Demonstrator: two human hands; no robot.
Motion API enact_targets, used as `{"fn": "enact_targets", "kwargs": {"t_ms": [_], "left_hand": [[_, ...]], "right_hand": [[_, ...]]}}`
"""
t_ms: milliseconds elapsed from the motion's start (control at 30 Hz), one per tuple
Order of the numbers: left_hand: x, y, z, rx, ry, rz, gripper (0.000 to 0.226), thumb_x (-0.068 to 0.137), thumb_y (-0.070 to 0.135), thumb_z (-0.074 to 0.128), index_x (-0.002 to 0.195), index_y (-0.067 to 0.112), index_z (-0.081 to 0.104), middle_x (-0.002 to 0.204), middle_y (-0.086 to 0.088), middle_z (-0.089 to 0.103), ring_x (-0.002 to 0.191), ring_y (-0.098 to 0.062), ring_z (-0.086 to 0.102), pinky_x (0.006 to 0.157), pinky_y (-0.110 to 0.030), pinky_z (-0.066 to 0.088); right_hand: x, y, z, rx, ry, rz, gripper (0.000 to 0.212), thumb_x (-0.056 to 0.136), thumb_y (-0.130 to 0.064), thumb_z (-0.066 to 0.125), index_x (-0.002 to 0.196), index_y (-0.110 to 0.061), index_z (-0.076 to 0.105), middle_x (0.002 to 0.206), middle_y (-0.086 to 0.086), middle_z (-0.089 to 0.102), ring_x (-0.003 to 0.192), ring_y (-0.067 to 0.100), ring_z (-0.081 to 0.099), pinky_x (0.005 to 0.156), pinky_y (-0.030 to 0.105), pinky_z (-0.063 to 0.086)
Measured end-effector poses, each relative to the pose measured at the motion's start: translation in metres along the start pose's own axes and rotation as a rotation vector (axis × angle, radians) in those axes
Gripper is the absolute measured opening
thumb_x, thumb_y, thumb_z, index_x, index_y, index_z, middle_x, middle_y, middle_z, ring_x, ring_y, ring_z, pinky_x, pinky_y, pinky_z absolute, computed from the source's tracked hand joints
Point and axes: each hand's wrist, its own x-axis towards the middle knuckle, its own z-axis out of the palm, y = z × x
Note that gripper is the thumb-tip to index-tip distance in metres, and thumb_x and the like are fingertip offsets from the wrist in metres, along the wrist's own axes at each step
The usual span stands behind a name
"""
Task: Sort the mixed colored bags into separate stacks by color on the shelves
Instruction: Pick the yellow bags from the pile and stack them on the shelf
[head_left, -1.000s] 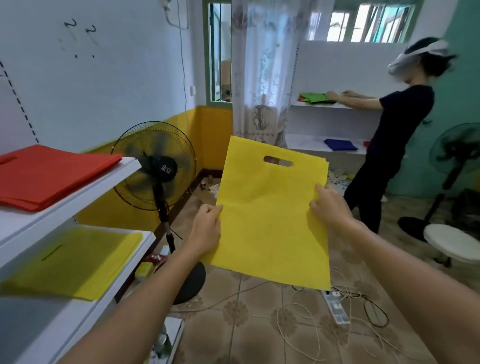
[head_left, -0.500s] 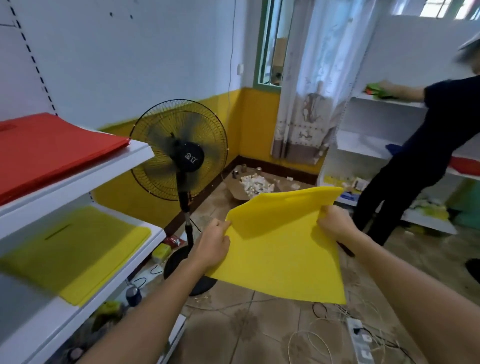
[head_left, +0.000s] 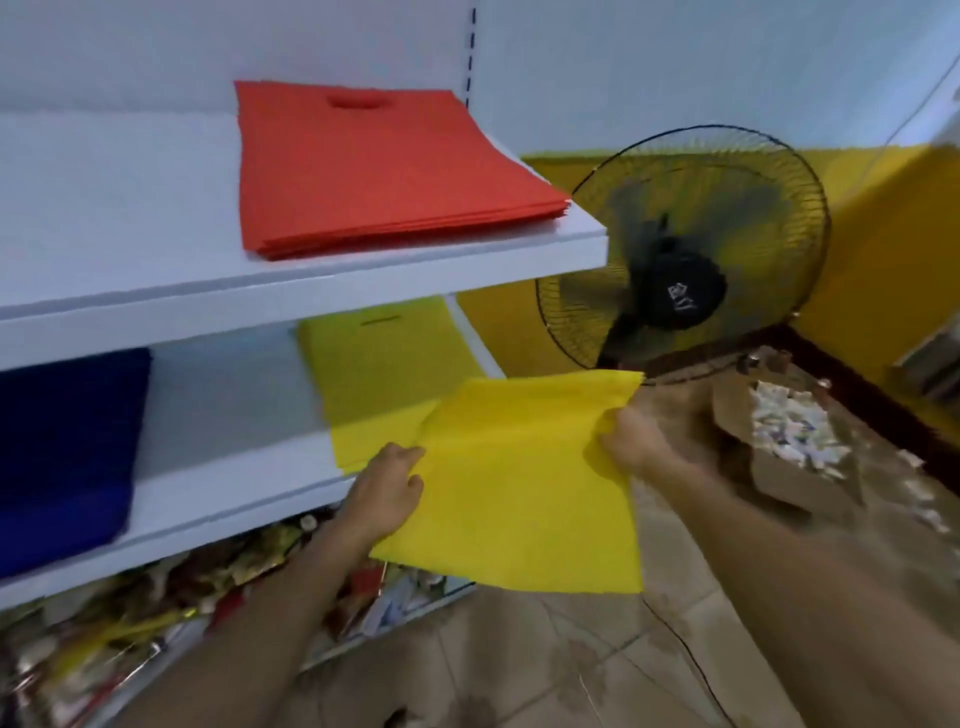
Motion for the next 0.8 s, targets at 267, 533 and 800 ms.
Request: {"fn": "enact_targets", "kwargs": {"t_ms": [267,533,800], "left_hand": [[0.027,-0.085,-0.049,-0.027,0.263,-0.238,0.054,0.085,0.022,0.034,0.135,0.007,0.046,0.129,-0.02,0.046,0.118,-0.035,0.046,0.098,-0.036,0.037],[0.061,-0.096,-0.036,0.062,0.405,-0.263,0.06,0.082,0.028,0.033,0.136,0.004,0.044,0.128,-0.021,0.047,0.118,-0.035,0.044,0.097,-0.038,0.035],[0.107,-0.096,-0.024,0.075,0.35,-0.352,0.057,0.093,0.024,0.047,0.146,0.014,0.028,0.143,-0.016,0.034,0.129,-0.031,0.034,0.102,-0.032,0.032]], "right_hand": [[0.099,-0.131,0.057,-0.041,0.013,-0.336,0.043,0.089,-0.003,0.047,0.131,0.002,0.042,0.132,0.021,0.045,0.109,0.039,0.052,0.082,0.042,0.047],[0.174,-0.16,0.081,0.088,0.234,-0.479,0.041,0.093,-0.001,0.044,0.133,-0.006,0.05,0.137,0.016,0.043,0.117,0.033,0.05,0.09,0.032,0.039],[0.212,-0.158,0.096,0.102,0.056,-0.529,0.063,0.086,0.0,0.051,0.145,-0.004,0.028,0.148,0.018,0.026,0.131,0.033,0.036,0.098,0.037,0.038]]}}
